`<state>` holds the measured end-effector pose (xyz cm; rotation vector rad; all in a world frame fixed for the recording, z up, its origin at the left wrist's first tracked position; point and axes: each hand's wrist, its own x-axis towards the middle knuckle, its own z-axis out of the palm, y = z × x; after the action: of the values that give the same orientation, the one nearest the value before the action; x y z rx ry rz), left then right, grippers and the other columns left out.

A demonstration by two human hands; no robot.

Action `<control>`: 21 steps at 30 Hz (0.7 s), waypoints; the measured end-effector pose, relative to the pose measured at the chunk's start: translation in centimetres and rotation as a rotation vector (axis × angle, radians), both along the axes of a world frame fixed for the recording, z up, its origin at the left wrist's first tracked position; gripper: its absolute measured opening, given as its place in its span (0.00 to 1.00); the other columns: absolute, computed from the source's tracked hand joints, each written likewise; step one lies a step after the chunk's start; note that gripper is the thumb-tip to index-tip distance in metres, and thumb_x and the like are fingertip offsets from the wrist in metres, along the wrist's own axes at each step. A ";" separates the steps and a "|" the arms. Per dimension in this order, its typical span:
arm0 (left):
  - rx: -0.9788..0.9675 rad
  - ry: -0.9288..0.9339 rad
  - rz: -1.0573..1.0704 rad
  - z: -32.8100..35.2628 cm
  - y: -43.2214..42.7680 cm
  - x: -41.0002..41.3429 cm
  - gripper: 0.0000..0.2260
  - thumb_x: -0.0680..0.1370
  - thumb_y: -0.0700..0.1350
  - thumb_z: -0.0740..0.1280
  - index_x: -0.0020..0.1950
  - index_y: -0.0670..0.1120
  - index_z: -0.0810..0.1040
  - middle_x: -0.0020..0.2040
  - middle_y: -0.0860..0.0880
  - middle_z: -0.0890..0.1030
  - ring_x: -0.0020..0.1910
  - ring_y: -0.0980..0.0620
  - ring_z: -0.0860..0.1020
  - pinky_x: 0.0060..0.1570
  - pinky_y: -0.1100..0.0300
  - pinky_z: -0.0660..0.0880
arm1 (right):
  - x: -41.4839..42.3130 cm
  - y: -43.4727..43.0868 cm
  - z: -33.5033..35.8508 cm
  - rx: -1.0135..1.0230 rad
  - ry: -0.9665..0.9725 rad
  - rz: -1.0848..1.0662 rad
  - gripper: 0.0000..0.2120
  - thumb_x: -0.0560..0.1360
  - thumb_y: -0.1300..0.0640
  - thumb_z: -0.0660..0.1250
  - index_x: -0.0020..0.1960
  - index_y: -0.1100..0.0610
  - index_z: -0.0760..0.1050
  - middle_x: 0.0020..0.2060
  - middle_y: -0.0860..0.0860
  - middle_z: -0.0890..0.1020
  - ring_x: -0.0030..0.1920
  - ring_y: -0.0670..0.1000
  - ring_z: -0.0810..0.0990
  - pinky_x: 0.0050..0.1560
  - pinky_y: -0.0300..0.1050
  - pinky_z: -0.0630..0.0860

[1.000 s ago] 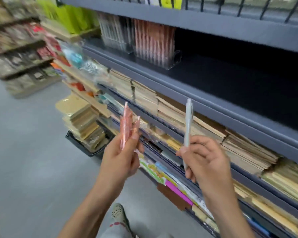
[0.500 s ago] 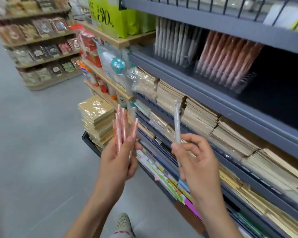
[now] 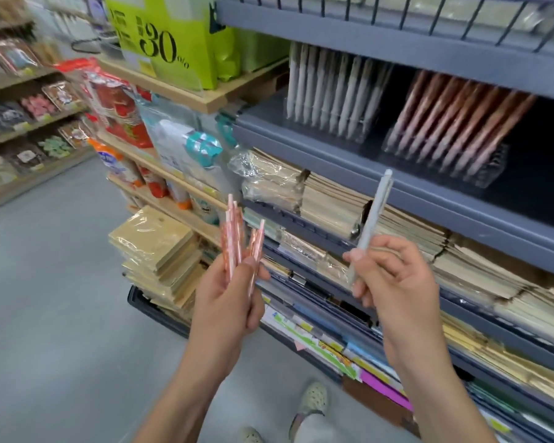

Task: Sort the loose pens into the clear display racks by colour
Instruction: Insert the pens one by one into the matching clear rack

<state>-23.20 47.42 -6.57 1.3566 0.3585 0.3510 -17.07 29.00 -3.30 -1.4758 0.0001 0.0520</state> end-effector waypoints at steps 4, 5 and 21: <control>-0.041 -0.016 -0.059 -0.4 1.3 2.6 0.14 0.78 0.54 0.63 0.44 0.44 0.77 0.22 0.47 0.64 0.18 0.50 0.59 0.20 0.64 0.60 | 2.7 0.2 0.4 -0.019 -0.062 -0.115 0.06 0.74 0.57 0.72 0.50 0.51 0.78 0.40 0.56 0.85 0.30 0.50 0.79 0.30 0.39 0.76; -0.042 -0.022 -0.071 -0.4 1.7 3.3 0.14 0.77 0.55 0.64 0.44 0.44 0.77 0.22 0.47 0.63 0.18 0.50 0.59 0.20 0.64 0.59 | 3.4 0.3 0.5 -0.018 -0.083 -0.144 0.04 0.75 0.56 0.71 0.49 0.51 0.79 0.39 0.55 0.85 0.30 0.51 0.79 0.29 0.39 0.76; -0.019 -0.046 -0.188 0.1 6.0 16.9 0.13 0.84 0.44 0.60 0.41 0.45 0.76 0.30 0.37 0.64 0.20 0.51 0.60 0.21 0.64 0.57 | 19.2 2.8 2.6 -0.232 -0.391 -0.438 0.04 0.74 0.56 0.68 0.46 0.48 0.77 0.40 0.48 0.85 0.41 0.50 0.86 0.45 0.48 0.83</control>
<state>-6.29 53.46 -6.47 1.3490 0.1939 0.2216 2.11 31.79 -0.74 -1.6670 0.0129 -0.6093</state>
